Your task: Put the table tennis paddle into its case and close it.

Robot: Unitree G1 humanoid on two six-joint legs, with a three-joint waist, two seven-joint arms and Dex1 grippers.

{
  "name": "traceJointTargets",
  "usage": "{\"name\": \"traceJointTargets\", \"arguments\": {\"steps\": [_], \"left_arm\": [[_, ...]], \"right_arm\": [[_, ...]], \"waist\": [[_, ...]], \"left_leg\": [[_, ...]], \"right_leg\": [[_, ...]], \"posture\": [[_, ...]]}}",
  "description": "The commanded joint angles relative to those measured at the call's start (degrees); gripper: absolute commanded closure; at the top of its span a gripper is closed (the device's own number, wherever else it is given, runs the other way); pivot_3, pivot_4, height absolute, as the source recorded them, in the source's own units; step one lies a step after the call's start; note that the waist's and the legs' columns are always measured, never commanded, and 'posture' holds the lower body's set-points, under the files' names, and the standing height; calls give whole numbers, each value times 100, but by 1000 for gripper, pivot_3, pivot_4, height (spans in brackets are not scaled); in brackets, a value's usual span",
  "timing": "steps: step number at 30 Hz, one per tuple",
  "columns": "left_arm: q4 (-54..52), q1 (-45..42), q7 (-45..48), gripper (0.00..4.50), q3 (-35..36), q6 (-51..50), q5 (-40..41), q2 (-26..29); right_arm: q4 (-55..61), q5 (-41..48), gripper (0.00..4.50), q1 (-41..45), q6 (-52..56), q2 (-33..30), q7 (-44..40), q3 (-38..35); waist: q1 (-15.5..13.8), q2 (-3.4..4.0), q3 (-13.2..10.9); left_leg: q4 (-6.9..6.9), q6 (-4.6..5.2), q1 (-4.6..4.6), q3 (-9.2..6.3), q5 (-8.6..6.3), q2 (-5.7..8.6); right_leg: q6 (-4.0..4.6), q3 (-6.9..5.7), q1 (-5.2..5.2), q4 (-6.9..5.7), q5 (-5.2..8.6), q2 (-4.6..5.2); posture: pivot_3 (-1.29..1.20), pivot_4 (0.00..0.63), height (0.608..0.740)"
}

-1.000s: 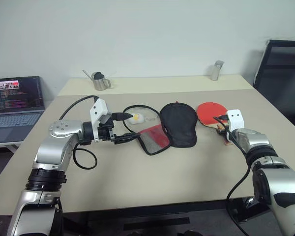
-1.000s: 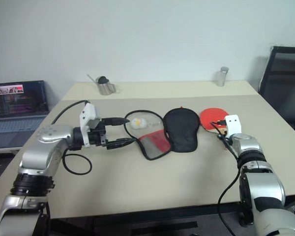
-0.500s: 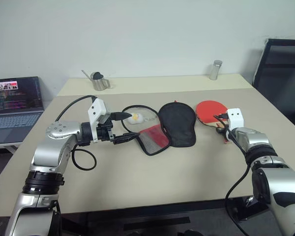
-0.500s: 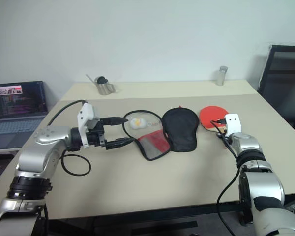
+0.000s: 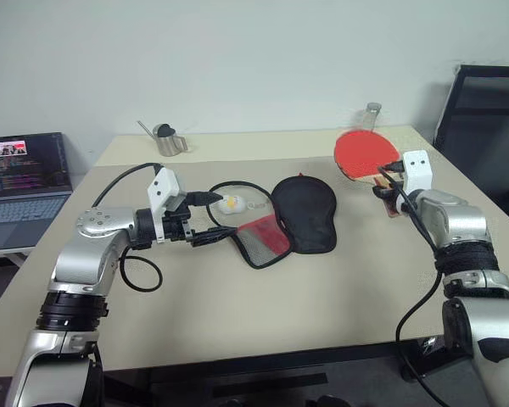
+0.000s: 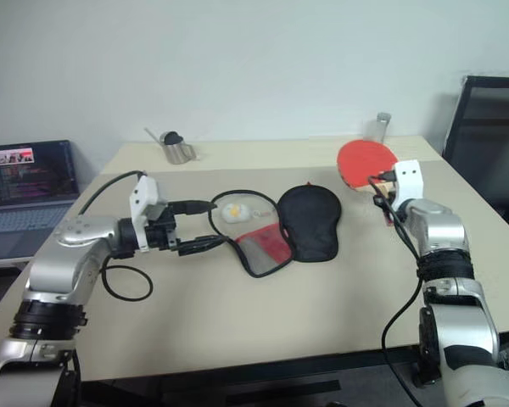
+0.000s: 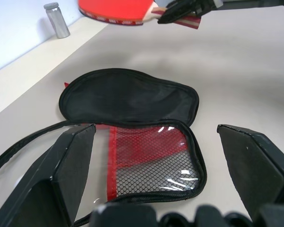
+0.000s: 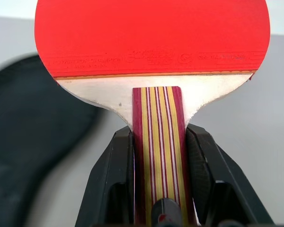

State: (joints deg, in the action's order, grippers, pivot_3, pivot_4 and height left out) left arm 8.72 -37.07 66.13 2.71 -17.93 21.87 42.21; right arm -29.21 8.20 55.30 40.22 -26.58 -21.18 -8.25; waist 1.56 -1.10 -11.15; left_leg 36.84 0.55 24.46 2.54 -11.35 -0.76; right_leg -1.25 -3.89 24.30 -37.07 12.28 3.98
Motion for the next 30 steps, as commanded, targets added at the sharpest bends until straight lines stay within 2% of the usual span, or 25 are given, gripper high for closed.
{"name": "traceJointTargets", "arguments": {"steps": [1,7,17,25,30], "left_arm": [[-99,-141,29,0,175,140,31,116],[-149,-52,7,0,215,166,50,149],[-178,24,-4,0,264,174,56,198],[-126,44,170,0,239,156,131,235],[28,-154,276,0,173,114,108,243]], "right_arm": [[1093,295,3353,-101,482,199,113,-113],[1949,389,3354,-368,965,545,279,9],[2576,504,3354,-595,1337,1106,521,154],[2686,490,3354,-775,1378,1678,830,337],[2338,371,3354,-852,1081,2091,1182,403]], "waist": [[-1,0,0],[-5,0,0],[-3,0,0],[0,0,0],[1,0,0]], "left_leg": [[0,0,0,0,0,0],[1,0,5,-1,0,2],[1,0,6,-1,0,1],[1,0,7,-3,0,1],[1,0,9,-4,0,1]], "right_leg": [[0,1,1,-1,0,0],[0,-1,3,0,0,1],[0,-1,6,0,0,1],[0,-3,6,0,0,1],[0,-3,8,0,0,1]], "posture": [[0,150,740],[0,150,740],[0,150,740],[0,150,740],[0,150,740]]}}
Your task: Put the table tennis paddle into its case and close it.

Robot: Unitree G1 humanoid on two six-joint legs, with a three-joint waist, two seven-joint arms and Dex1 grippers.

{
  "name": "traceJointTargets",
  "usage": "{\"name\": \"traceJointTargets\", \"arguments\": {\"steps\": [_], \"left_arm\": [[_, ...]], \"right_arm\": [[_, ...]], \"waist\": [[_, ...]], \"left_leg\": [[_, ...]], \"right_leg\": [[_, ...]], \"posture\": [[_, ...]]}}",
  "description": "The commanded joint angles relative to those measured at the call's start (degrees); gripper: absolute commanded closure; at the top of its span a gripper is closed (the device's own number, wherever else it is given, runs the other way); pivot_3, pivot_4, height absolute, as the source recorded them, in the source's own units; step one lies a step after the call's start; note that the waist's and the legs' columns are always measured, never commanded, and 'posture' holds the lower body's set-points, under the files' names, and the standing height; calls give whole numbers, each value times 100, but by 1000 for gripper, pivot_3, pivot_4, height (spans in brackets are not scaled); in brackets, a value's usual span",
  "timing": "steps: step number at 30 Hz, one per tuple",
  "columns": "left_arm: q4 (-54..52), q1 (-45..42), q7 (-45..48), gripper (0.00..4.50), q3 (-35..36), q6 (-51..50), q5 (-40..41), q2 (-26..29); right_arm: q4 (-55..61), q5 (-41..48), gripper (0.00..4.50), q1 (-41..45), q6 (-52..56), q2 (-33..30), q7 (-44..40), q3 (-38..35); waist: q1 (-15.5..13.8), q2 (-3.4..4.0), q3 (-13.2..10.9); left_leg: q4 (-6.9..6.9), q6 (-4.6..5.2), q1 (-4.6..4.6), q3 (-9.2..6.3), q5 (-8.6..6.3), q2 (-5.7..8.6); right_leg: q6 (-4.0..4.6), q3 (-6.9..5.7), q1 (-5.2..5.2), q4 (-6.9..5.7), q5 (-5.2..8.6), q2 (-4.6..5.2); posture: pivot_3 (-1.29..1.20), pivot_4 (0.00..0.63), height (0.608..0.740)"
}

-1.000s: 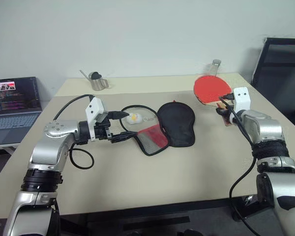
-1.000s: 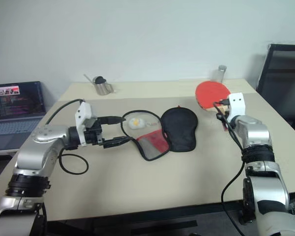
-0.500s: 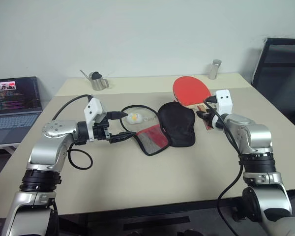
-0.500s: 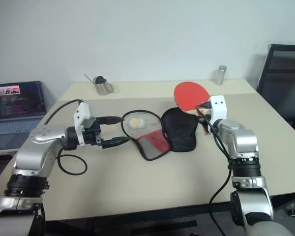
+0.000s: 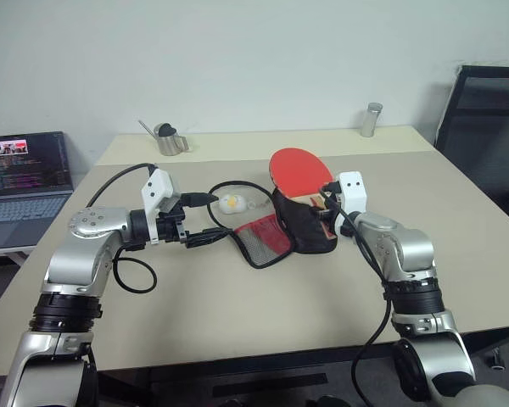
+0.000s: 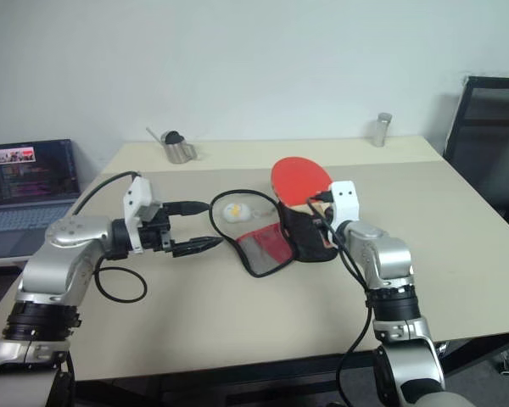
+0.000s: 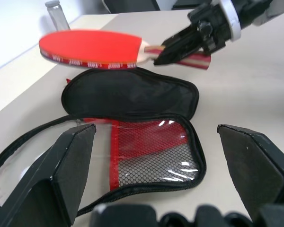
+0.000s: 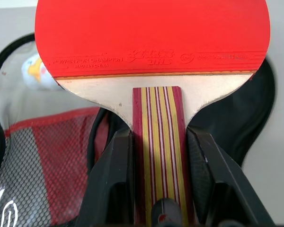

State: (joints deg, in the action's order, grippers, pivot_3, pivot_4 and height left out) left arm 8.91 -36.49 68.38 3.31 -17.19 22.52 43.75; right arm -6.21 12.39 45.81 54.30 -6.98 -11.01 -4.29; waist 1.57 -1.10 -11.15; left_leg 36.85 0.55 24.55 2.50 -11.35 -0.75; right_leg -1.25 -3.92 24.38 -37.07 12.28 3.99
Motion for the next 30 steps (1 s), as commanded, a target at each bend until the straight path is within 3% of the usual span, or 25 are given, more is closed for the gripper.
{"name": "traceJointTargets", "arguments": {"steps": [1,19,30], "left_arm": [[36,-236,55,0,104,60,28,79],[-18,-200,53,0,94,78,-37,66],[-41,-177,34,0,104,100,-65,51]], "right_arm": [[-57,-80,3354,95,-406,170,197,25],[-2777,-421,3355,918,-1988,293,658,-90],[-3411,-443,3355,1086,-2121,449,1063,-239]], "waist": [[1,0,0],[16,0,0],[19,-2,1]], "left_leg": [[0,0,0,-1,0,0],[-2,0,1,0,0,0],[-1,0,1,0,0,0]], "right_leg": [[0,-1,0,0,0,0],[0,1,1,2,0,-1],[1,2,1,0,-1,-1]], "posture": [[0,150,740],[0,150,740],[0,150,740]]}}
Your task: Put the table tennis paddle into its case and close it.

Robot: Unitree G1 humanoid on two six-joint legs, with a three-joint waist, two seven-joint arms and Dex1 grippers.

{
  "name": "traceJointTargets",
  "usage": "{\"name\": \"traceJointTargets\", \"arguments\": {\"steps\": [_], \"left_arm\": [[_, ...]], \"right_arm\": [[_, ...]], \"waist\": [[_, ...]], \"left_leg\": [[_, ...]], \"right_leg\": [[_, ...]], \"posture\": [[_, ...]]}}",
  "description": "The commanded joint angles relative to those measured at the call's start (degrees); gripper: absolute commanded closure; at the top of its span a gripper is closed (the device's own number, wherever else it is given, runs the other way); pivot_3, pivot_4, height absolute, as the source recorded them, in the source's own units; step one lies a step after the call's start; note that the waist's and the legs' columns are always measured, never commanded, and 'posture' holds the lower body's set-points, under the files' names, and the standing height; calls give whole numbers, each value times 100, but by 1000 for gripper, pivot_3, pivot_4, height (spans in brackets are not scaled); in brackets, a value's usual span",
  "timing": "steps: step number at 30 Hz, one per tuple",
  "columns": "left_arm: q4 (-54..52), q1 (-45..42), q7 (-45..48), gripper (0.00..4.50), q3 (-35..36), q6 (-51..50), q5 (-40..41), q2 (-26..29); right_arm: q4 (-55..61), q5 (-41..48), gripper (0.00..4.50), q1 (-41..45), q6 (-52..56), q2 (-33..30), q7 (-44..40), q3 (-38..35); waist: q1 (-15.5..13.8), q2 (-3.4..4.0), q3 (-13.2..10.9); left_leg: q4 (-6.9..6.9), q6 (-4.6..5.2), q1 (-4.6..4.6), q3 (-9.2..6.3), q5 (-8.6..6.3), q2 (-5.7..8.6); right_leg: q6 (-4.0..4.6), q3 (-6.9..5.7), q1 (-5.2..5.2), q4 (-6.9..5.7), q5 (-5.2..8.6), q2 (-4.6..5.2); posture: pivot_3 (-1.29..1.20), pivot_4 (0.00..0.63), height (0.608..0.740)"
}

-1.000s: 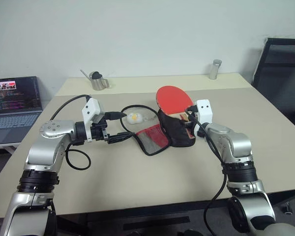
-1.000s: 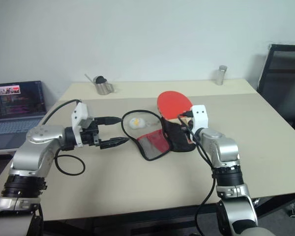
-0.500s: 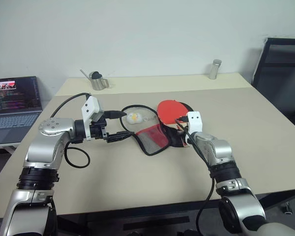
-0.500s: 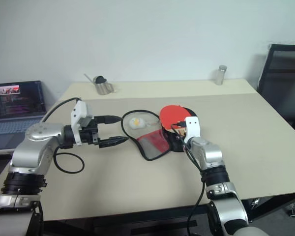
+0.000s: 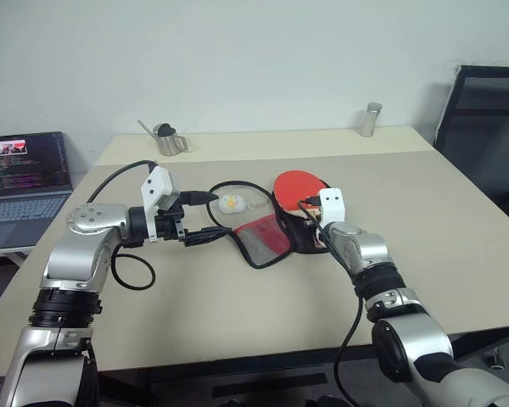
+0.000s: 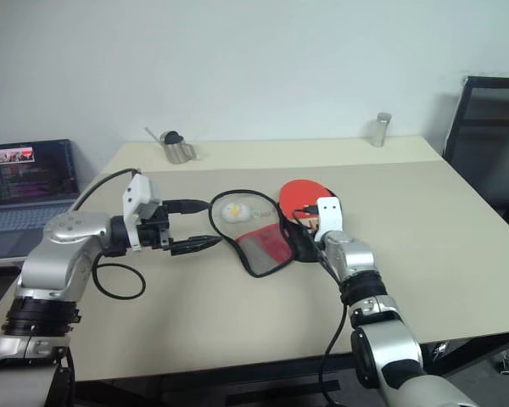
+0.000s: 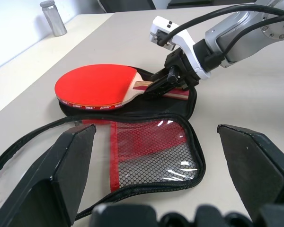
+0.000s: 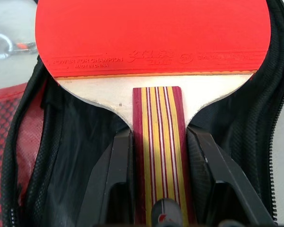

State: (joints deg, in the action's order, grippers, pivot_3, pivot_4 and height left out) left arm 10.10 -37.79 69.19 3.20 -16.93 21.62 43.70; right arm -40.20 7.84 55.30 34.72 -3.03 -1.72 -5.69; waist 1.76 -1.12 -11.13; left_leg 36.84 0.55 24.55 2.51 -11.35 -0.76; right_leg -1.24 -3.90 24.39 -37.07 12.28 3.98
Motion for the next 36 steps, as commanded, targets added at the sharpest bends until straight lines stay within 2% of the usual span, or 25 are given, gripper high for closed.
{"name": "traceJointTargets", "arguments": {"steps": [1,9,11,12,19,25,28,31,36], "left_arm": [[-169,-40,-50,0,116,71,27,53],[-180,-37,-73,0,109,85,20,32],[-182,-35,-84,0,102,90,16,23],[-183,-33,-90,0,99,89,17,20],[-212,6,-133,0,117,73,35,31],[-199,161,-261,0,216,53,31,66],[-57,242,-397,0,217,65,-61,86],[433,228,-721,0,114,325,-503,126],[1193,124,-1101,0,115,609,-909,68]], "right_arm": [[-17,-3,3355,130,-183,56,153,-90],[43,12,3355,105,-191,143,198,-30],[70,34,2639,99,-185,178,213,-47],[85,45,2492,100,-178,196,225,-58],[551,138,16,100,-42,286,200,-95],[2631,518,16,-387,1084,126,-427,150],[3796,773,16,-755,1633,-386,-1183,518],[4837,1050,16,-1148,1736,-1148,-2092,895],[5550,1556,16,-1371,1760,-1966,-3099,845]], "waist": [[2,0,0],[2,-1,1],[3,-1,1],[3,-1,1],[2,-1,0],[-4,-1,0],[-23,-1,0],[-35,-1,1],[-21,-2,0]], "left_leg": [[0,0,0,0,0,0],[1,0,-1,-1,0,0],[1,0,-1,-1,0,0],[1,0,-1,-1,0,0],[0,0,0,-1,0,0],[-3,0,3,-4,0,-1],[-3,0,3,-6,0,0],[0,1,5,-10,-1,2],[0,1,5,-12,-1,-3]], "right_leg": [[0,0,0,-1,0,0],[0,0,-1,-2,0,0],[0,-1,-1,-2,0,0],[0,0,0,-1,0,0],[0,0,0,-1,0,0],[-1,-2,1,3,0,0],[-1,-4,0,4,1,1],[-1,-9,0,8,1,3],[-1,-15,0,7,1,1]], "posture": [[0,150,740],[0,150,740],[0,150,740],[0,150,740],[0,150,740],[0,150,740],[0,150,740],[0,150,740],[0,150,740]]}}
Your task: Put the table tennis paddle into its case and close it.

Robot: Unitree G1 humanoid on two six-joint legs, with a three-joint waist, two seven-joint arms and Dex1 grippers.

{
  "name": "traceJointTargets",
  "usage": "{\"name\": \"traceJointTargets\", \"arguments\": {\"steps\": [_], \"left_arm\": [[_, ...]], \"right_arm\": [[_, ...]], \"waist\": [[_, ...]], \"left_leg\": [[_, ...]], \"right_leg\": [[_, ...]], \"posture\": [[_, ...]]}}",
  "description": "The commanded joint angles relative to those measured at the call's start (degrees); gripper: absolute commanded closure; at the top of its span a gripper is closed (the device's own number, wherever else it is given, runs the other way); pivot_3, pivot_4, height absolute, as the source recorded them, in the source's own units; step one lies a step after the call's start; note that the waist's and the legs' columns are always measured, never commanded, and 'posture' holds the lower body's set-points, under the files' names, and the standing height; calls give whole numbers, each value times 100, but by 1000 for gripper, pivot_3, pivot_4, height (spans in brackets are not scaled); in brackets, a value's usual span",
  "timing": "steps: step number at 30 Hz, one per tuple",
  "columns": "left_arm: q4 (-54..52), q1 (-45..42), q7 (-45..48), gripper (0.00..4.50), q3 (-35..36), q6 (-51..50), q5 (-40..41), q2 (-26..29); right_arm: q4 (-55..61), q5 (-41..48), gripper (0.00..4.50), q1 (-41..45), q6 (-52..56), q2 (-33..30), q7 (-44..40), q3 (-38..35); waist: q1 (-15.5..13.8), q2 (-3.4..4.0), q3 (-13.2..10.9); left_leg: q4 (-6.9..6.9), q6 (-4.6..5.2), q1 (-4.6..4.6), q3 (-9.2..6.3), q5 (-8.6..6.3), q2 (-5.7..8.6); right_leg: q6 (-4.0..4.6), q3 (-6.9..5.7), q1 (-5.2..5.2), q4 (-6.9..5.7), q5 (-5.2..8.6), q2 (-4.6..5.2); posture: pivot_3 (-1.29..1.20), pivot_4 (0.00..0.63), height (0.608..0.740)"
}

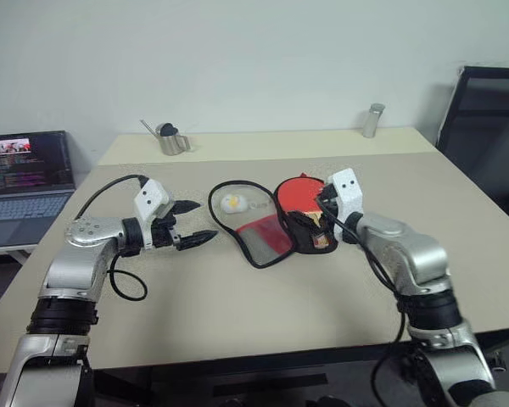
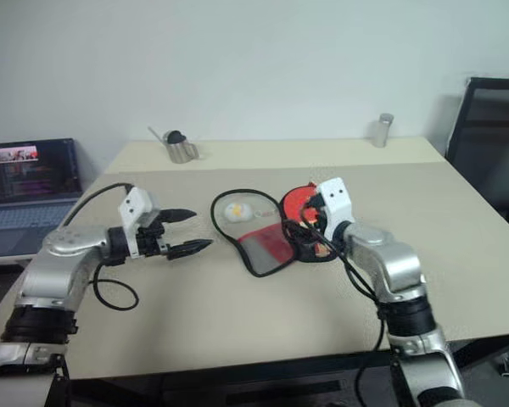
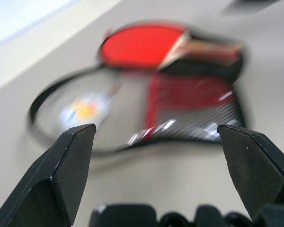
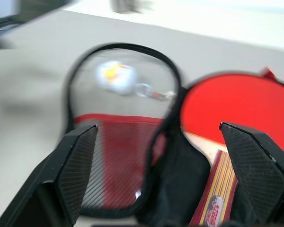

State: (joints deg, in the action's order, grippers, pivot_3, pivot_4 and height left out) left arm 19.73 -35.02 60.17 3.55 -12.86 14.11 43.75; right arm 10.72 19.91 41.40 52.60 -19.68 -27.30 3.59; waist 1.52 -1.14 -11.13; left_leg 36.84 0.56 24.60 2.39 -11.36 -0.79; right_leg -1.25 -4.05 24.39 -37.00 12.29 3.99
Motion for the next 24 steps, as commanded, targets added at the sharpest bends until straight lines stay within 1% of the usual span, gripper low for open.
{"name": "traceJointTargets", "arguments": {"steps": [1,8,10,16,20,24], "left_arm": [[373,-150,-233,0,67,274,-223,60],[1167,-296,-164,0,-83,594,-437,-71],[1428,-405,-163,0,-165,742,-545,-138],[2328,-838,-297,0,-417,1226,-933,-440],[2934,-1206,-454,0,-518,1466,-1097,-844],[3527,-1565,-612,0,-534,1675,-1203,-1144]], "right_arm": [[524,455,16,26,9,-498,-777,-108],[1000,1510,16,151,263,-1698,-2286,-378],[1066,1631,16,137,225,-1931,-2514,-374],[869,1236,16,219,-198,-2147,-2478,-155],[610,807,16,259,-588,-2187,-2366,-41],[520,627,16,225,-779,-2272,-2433,-4]], "waist": [[0,0,0],[-40,-9,-6],[-65,-15,-7],[-128,-20,-6],[-166,-24,-9],[-185,-41,-19]], "left_leg": [[0,0,0,0,0,0],[2,0,6,-3,-1,2],[3,0,7,-5,-1,2],[8,-1,8,-4,-1,2],[10,0,13,-5,-2,4],[13,0,17,-5,-2,6]], "right_leg": [[0,-1,0,1,0,0],[0,-9,0,6,0,5],[0,-11,0,7,0,6],[0,-12,0,6,0,9],[0,-15,0,7,0,9],[-2,-17,1,6,-1,9]], "posture": [[0,150,740],[0,150,740],[0,150,740],[0,150,740],[0,150,740],[0,150,740]]}}
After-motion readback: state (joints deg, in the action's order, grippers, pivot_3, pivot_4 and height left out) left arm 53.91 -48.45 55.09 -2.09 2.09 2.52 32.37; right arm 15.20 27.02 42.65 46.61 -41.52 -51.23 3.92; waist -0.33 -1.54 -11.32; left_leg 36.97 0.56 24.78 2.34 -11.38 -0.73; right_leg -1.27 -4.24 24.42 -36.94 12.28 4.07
